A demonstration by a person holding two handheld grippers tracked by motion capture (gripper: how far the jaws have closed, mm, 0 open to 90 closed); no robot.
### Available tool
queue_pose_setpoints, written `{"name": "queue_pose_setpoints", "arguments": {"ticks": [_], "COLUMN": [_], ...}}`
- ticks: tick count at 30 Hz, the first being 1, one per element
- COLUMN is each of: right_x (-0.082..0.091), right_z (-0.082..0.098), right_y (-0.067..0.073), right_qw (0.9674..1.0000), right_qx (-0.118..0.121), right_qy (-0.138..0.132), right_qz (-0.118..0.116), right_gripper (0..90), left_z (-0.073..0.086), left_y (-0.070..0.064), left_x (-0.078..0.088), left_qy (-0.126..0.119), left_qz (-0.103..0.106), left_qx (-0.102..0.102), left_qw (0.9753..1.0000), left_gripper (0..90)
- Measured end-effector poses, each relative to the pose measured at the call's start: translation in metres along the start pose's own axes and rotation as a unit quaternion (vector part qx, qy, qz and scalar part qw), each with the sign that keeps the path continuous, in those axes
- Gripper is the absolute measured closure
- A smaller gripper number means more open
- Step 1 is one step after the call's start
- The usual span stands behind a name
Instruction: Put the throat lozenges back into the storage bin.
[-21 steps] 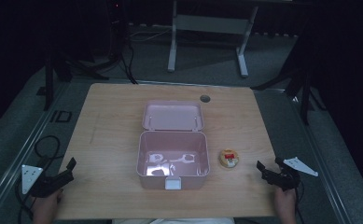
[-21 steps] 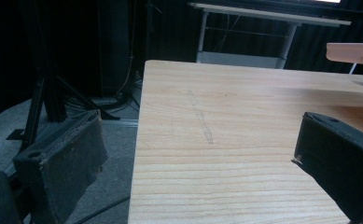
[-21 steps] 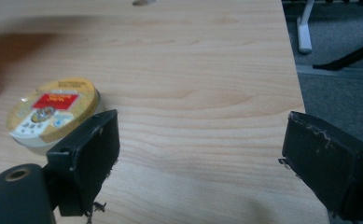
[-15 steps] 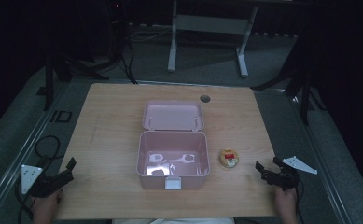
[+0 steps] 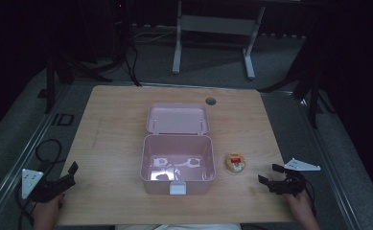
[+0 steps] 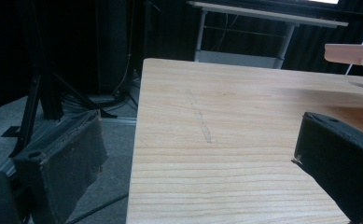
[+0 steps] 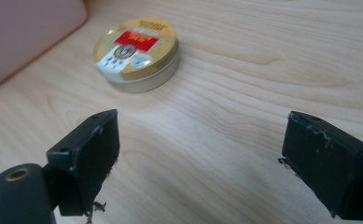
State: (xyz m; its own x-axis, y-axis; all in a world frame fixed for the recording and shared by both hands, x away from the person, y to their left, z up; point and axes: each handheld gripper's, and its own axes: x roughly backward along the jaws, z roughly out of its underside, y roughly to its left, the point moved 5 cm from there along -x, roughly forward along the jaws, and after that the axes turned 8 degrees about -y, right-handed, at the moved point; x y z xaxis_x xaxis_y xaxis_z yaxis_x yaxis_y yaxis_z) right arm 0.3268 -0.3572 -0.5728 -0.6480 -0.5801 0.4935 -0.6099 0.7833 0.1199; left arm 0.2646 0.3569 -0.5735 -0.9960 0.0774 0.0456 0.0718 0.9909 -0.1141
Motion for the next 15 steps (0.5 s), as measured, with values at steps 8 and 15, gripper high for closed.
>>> {"name": "queue_pose_setpoints", "arguments": {"ticks": [8, 15], "right_x": [0.007, 0.008], "right_z": [-0.009, -0.014], "right_y": [0.01, 0.021], "right_qw": [0.9895, 0.9704], "right_qx": [0.078, 0.124], "right_qy": [0.088, 0.169], "right_qz": [-0.084, -0.121], "right_gripper": [12.6, 12.7], "left_z": [0.0, 0.0], "left_y": [0.0, 0.0], "left_x": [0.0, 0.0], "left_qy": [0.001, 0.002], "left_qz": [0.001, 0.001], "left_qx": [0.001, 0.001], "left_qw": [1.0, 1.0], "left_gripper": [2.4, 2.4]}}
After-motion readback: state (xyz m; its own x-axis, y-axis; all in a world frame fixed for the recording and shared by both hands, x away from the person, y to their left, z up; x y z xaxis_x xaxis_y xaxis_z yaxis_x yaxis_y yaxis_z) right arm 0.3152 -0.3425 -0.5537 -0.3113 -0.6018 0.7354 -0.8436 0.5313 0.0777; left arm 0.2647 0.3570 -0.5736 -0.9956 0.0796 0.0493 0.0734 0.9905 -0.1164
